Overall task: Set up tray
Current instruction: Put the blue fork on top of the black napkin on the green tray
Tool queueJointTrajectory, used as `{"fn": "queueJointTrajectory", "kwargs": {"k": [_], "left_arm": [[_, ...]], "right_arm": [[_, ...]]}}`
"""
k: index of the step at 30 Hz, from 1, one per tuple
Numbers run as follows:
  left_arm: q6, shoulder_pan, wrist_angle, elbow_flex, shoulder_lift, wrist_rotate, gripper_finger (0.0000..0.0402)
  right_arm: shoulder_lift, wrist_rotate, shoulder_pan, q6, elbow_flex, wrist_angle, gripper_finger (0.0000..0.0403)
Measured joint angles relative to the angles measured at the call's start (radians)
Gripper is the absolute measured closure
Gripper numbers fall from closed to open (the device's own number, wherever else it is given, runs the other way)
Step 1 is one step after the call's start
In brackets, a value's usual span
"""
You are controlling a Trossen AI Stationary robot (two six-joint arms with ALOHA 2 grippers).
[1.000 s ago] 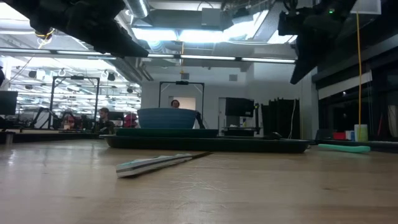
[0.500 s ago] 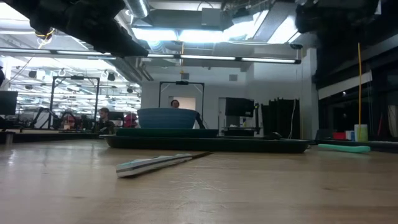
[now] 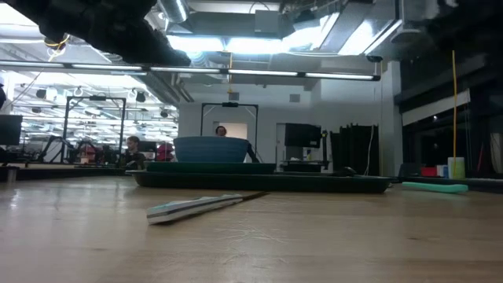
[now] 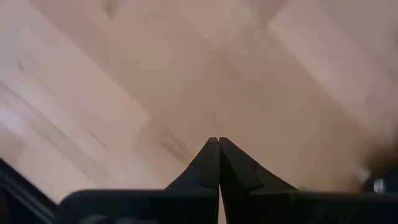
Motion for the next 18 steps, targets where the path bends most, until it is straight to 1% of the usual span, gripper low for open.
{"fn": "queueJointTrajectory", "kwargs": {"k": [4,8,14,18], "left_arm": [[0.004,0.0,0.023,0.0,0.0,0.0,0.04],[0.019,0.0,0.044,0.0,0.0,-0.001,0.0399],[0.019,0.0,0.081,0.0,0.0,-0.001,0.0397],[0.03,0.0,0.095,0.0,0.0,-0.001,0.04]], "right_arm": [[0.026,-0.099,0.073,0.061,0.0,-0.02,0.0401],[0.039,-0.176,0.146,0.123,0.0,-0.047,0.0401],[0.038,-0.247,0.251,0.301,0.0,-0.052,0.04],[0.038,-0.251,0.322,0.393,0.0,-0.063,0.04]]}}
